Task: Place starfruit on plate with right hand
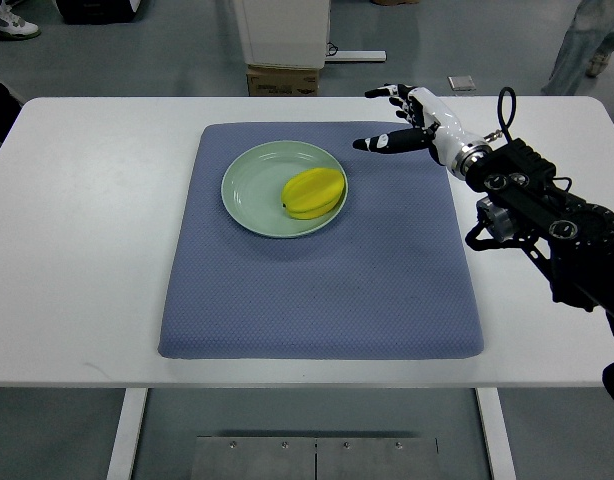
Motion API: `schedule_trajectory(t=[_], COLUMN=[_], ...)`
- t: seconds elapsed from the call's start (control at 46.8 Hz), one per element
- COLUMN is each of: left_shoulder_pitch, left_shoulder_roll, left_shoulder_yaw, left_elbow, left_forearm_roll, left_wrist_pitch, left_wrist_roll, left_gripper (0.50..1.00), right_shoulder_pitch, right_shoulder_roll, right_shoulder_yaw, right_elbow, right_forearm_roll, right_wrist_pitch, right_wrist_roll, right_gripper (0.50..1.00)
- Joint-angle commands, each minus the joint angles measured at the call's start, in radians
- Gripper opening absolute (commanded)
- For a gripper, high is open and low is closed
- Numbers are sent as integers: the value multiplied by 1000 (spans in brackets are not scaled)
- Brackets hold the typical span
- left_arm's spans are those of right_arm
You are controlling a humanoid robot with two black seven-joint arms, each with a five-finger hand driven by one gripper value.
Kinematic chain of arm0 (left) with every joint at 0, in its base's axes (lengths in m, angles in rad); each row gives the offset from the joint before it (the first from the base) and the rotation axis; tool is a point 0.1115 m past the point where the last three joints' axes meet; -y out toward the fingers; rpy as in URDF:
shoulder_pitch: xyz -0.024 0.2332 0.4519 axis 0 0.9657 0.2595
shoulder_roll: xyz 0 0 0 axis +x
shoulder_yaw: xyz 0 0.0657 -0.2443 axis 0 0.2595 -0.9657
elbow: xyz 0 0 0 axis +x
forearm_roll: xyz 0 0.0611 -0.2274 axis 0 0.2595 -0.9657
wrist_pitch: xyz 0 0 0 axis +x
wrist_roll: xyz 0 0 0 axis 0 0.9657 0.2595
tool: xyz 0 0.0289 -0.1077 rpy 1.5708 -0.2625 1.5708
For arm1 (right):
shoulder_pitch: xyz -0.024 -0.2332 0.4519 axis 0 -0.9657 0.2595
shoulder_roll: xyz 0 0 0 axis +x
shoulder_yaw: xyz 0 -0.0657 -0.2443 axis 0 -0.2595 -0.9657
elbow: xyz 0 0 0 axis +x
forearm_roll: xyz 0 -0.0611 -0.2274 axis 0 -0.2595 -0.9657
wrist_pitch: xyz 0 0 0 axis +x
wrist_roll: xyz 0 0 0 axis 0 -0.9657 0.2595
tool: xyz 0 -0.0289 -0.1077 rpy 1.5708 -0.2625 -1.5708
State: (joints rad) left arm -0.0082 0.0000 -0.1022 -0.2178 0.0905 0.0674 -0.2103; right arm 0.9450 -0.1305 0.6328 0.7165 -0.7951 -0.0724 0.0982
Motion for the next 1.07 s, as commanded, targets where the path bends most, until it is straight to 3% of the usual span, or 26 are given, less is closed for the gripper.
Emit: schedule_trajectory(t=[0.0, 0.556, 1.047], left_shoulder_pitch=[1, 1, 1], left_shoulder_roll=[0, 0, 0], left_shoulder_yaw=[-1, -1, 1], left_elbow=[0, 0, 0], left_forearm_roll=[0, 0, 0], left_wrist_pitch=[-1, 0, -1], left_wrist_roll=[0, 0, 0], left_gripper=[1000, 1000, 1000], right_shoulder_pitch=[-32, -256, -339], right_shoulder_roll=[-11, -11, 20], right_shoulder_yaw=[54, 430, 504], right_elbow=[11, 109, 124], right_forearm_roll=[-1, 8, 50], right_wrist_pitch=[0, -12, -12], right_wrist_roll=[0, 5, 5], right_gripper=[1000, 1000, 1000])
